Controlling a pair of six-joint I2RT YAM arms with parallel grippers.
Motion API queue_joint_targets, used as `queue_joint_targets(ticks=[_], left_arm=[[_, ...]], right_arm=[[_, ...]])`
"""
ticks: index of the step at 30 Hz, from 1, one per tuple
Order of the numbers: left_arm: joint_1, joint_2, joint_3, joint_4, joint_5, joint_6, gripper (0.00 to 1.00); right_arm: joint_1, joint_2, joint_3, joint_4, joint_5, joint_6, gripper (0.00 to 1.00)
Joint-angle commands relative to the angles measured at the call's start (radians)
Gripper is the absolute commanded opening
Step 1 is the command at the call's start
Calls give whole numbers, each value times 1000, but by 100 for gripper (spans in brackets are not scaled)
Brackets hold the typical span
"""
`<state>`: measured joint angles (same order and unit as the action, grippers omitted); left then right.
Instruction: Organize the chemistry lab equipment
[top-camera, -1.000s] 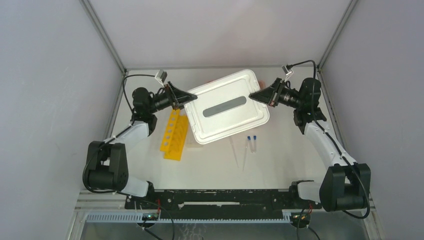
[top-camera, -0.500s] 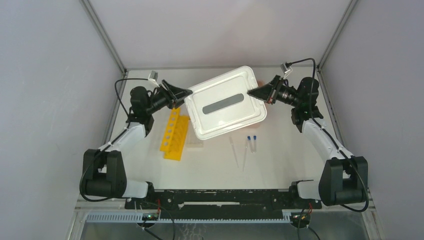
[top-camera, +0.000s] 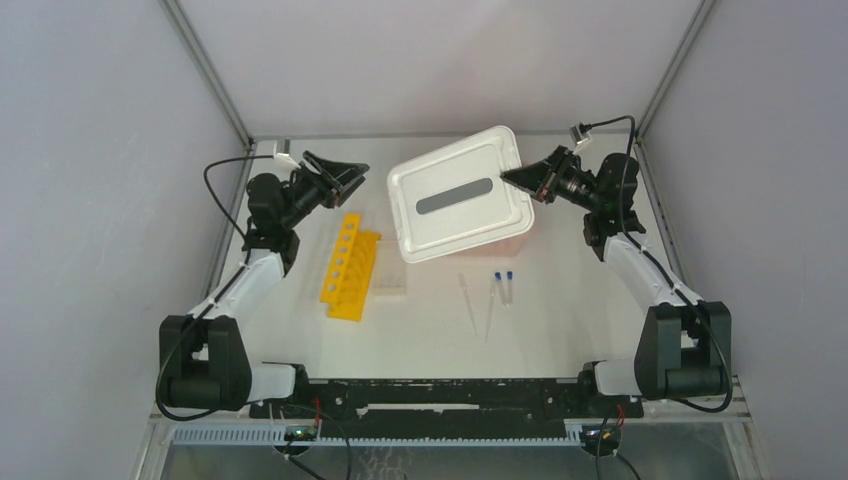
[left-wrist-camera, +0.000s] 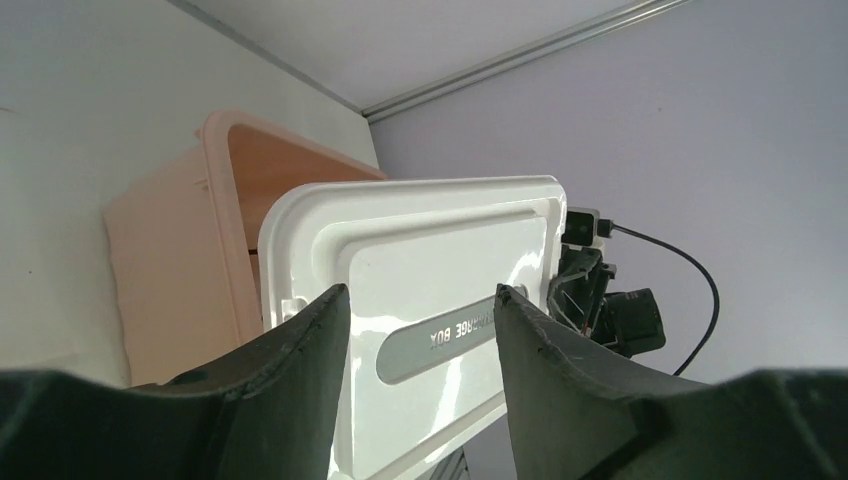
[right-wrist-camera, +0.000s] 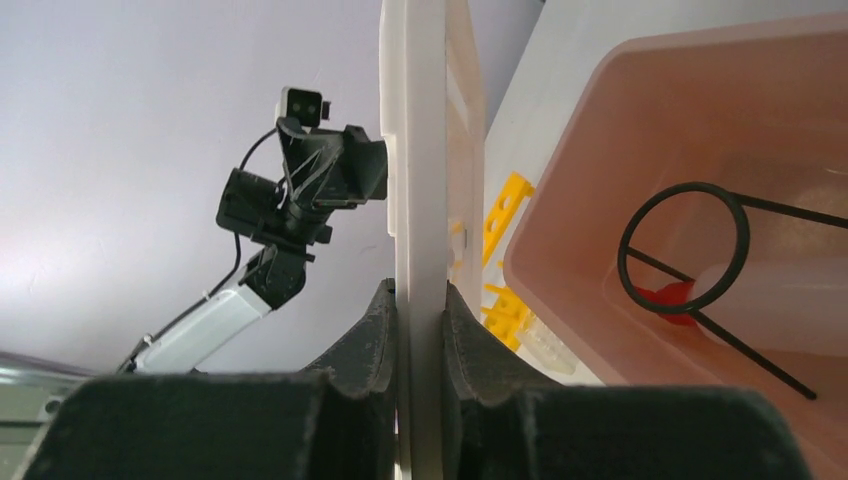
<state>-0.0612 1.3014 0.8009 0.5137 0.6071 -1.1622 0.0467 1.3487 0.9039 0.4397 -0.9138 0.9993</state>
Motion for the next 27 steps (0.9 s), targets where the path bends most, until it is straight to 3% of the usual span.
queue_joint_targets(ticks=[1,17,21,27], left_arm=[[14,-24,23,61,-16,-9,59],[7,20,-18,83,10,25,54],[-15,10,-6,-5,-24,115,53],[-65,-41,60,-272,-168,325,53]], right_arm=[[-8,12,19,84,56,67,0],[-36,63,23,81,202,156,0],[-39,78,23,63,204,147,0],[-71,83,25,16,213,106,0]])
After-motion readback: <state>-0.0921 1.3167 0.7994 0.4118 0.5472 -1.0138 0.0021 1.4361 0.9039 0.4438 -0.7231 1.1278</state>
